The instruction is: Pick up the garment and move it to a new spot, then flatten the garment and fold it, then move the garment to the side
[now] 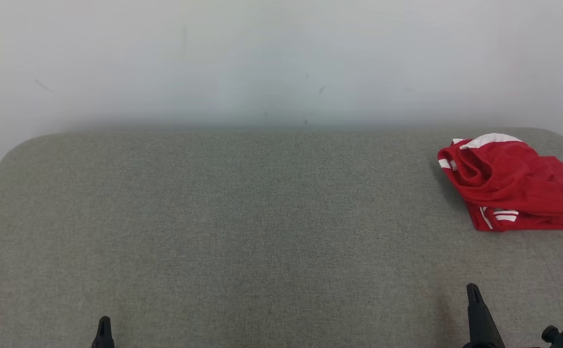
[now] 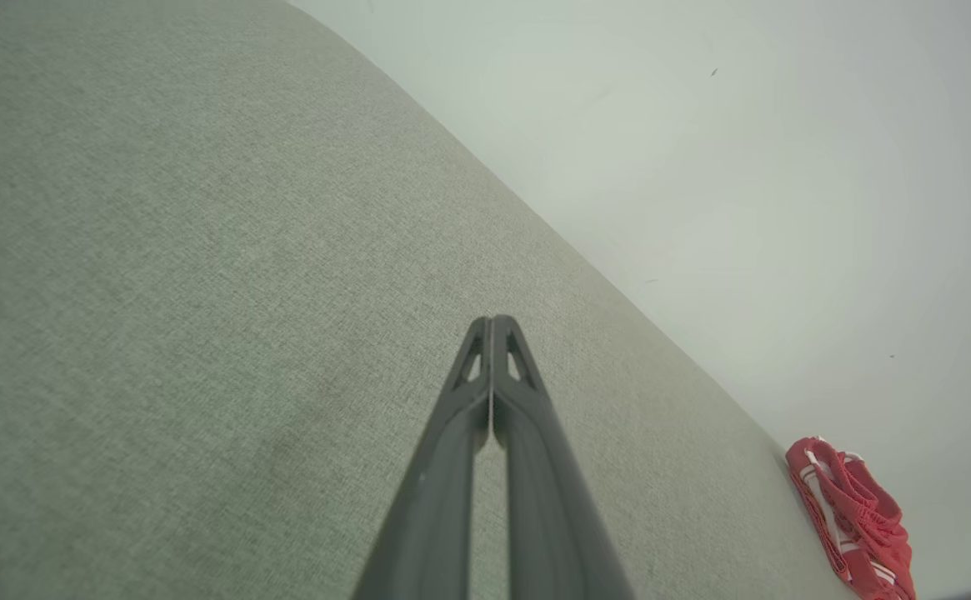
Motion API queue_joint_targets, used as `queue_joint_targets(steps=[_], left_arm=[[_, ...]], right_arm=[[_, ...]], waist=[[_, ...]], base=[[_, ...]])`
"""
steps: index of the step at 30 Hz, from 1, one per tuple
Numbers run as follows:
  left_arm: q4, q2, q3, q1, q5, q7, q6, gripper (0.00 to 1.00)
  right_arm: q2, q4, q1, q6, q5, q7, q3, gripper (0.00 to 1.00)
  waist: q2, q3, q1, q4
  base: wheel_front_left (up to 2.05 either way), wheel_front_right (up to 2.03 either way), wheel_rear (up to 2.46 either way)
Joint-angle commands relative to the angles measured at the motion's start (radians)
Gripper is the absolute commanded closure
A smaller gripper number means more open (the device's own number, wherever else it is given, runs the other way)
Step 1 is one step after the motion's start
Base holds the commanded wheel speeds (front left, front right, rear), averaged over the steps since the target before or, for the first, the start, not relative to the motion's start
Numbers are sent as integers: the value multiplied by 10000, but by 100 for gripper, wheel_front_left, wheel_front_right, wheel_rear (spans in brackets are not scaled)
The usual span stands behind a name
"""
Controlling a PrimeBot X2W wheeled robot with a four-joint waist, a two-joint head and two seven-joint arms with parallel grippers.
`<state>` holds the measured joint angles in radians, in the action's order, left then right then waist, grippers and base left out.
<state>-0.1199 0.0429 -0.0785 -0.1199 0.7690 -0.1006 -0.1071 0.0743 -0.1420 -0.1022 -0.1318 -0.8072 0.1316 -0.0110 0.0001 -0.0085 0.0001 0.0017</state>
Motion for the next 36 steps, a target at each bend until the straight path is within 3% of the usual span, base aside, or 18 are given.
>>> queue_joint_targets(steps=[1, 36], left_arm=[[189, 56, -71, 29, 448, 88, -65, 100], [675, 78, -257, -71, 4534, 1066, -169, 100]], right_arm=[[100, 183, 181, 6, -410, -75, 14, 100], [154, 542, 251, 12, -4447, -1046, -71, 100]], waist=[[-1, 2, 0, 0], [-1, 40, 0, -7]], base=[[0, 0, 0], [0, 0, 0]])
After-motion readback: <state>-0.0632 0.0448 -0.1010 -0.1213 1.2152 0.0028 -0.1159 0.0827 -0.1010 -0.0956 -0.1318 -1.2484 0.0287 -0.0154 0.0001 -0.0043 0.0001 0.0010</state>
